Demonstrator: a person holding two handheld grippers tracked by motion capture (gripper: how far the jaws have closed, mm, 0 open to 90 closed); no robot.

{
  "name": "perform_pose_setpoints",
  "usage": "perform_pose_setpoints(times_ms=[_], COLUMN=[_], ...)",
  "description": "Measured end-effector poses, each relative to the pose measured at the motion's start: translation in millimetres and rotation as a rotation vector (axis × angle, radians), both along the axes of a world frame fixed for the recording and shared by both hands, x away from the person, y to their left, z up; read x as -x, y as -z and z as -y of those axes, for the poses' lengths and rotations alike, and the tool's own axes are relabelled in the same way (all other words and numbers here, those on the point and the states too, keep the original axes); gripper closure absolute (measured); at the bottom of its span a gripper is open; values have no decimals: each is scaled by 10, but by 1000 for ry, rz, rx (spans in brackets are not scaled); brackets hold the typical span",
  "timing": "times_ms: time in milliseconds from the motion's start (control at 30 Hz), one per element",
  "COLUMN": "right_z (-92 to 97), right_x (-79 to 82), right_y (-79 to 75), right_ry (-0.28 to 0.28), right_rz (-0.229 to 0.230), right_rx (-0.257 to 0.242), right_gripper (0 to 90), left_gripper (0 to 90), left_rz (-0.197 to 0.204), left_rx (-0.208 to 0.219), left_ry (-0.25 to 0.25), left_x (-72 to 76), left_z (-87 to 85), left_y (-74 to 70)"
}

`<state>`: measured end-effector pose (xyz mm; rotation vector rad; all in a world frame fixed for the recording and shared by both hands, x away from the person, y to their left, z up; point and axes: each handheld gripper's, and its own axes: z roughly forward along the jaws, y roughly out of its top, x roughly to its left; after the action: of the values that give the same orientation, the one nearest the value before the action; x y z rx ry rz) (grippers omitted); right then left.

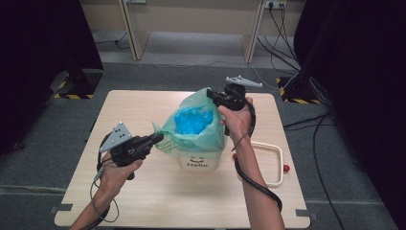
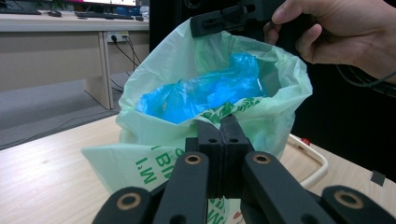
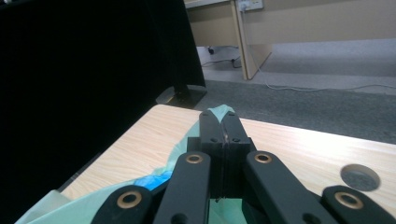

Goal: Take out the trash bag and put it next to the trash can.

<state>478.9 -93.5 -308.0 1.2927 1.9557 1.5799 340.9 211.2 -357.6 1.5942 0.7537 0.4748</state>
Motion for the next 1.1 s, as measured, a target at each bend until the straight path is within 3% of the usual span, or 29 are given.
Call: perform_pose_setpoints(times_ms=[433, 1100], right_z=[-321, -951], right_x=[-38, -51], right_y=[-154, -410], right_ry=[-46, -126], right_rz=[2, 27], right_rx=[-8, 24], right_gripper=[900, 899], left_gripper=[895, 895], left_rz=[-25, 18], left_rx=[-5, 7], left_ry=[-30, -113], left_x=[11, 127], left_z=[-361, -831], left_y=[-145, -343])
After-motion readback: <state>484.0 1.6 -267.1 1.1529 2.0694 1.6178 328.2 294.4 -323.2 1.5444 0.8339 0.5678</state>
